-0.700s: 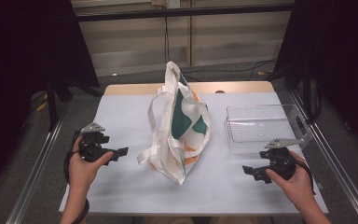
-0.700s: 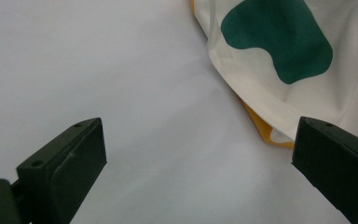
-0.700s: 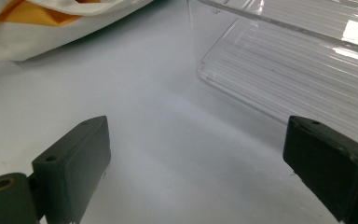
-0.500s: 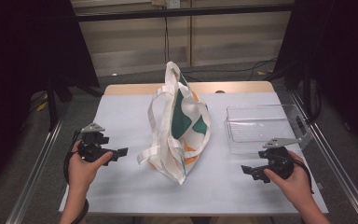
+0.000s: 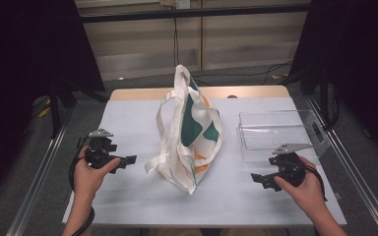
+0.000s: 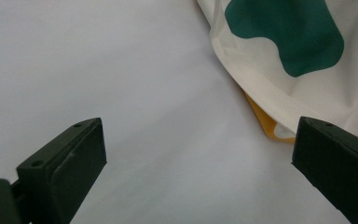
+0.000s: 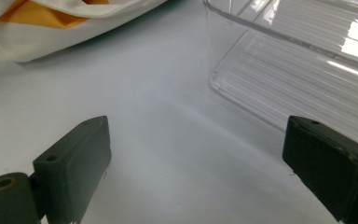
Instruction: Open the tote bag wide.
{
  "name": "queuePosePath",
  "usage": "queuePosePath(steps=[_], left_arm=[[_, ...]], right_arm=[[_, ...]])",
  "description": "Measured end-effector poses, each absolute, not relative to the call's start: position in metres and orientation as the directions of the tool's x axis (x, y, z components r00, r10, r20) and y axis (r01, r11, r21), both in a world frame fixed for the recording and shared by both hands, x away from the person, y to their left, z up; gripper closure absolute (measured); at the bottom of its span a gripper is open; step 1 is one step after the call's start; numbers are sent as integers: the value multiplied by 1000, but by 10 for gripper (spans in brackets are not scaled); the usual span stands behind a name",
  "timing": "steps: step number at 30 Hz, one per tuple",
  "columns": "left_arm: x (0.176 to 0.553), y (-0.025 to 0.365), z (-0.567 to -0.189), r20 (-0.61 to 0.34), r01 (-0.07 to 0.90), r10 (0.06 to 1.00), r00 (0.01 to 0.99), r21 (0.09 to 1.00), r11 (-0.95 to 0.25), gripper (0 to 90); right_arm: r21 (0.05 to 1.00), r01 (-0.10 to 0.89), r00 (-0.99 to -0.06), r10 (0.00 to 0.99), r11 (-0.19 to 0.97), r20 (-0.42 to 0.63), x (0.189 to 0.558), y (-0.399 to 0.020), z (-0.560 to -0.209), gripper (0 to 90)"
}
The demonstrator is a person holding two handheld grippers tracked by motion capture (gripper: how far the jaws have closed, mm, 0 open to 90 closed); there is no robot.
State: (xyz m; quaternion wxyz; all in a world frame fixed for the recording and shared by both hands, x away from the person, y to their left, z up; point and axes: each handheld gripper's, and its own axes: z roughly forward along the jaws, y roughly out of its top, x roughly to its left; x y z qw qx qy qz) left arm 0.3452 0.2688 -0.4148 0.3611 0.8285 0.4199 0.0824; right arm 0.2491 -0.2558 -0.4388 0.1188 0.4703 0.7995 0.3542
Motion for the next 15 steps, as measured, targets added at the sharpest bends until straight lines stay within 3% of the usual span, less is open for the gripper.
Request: queuePosePath(steps=[15], left_arm=[[351,256,-406,-181,630,743,644,677,-381,33]], right_arm=[[683,649,-564,815,336,135,260,-241,-422,81]])
